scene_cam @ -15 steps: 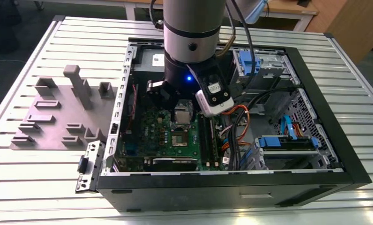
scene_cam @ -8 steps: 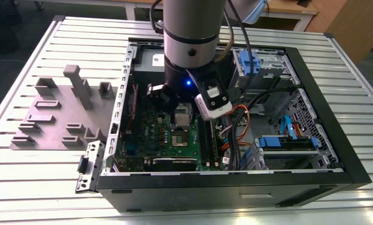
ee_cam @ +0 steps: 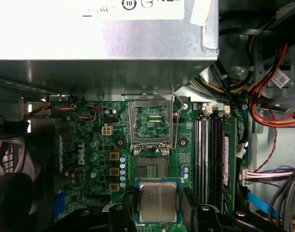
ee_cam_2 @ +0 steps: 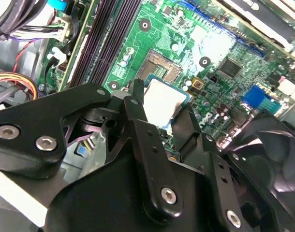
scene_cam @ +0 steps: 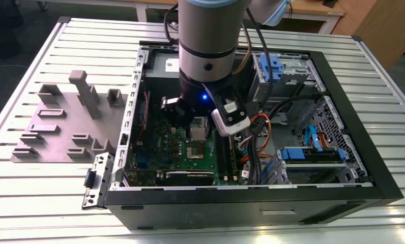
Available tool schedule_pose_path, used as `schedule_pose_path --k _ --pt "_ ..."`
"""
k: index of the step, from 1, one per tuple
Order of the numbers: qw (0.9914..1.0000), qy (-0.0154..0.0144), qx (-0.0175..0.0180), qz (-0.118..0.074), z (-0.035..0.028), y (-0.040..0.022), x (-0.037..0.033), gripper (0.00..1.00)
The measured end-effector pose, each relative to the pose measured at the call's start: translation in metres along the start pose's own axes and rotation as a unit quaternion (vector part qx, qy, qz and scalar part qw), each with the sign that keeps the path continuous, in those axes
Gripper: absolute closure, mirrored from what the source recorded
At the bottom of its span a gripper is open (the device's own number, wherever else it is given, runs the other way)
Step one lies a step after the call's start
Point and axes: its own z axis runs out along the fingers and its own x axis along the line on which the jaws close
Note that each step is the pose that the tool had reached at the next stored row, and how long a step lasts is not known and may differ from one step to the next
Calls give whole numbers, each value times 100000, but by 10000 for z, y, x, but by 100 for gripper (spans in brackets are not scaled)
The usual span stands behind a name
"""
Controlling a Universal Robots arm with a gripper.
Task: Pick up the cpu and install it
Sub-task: 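Place the cpu into insertion slot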
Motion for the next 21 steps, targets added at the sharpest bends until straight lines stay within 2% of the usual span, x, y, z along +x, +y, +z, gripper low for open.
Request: schedule_pose_path --k 2,7,12,17,21 --pt "100000 5 -2 -12 26 -1 0 53" --pt "100000 11 2 -19 28 -3 0 53" --pt "100000 8 -6 -11 61 -21 -5 53" --pt "99996 197 -12 -925 142 -23 -5 53" --pt "99995 222 -6 -949 215 -23 -4 53"
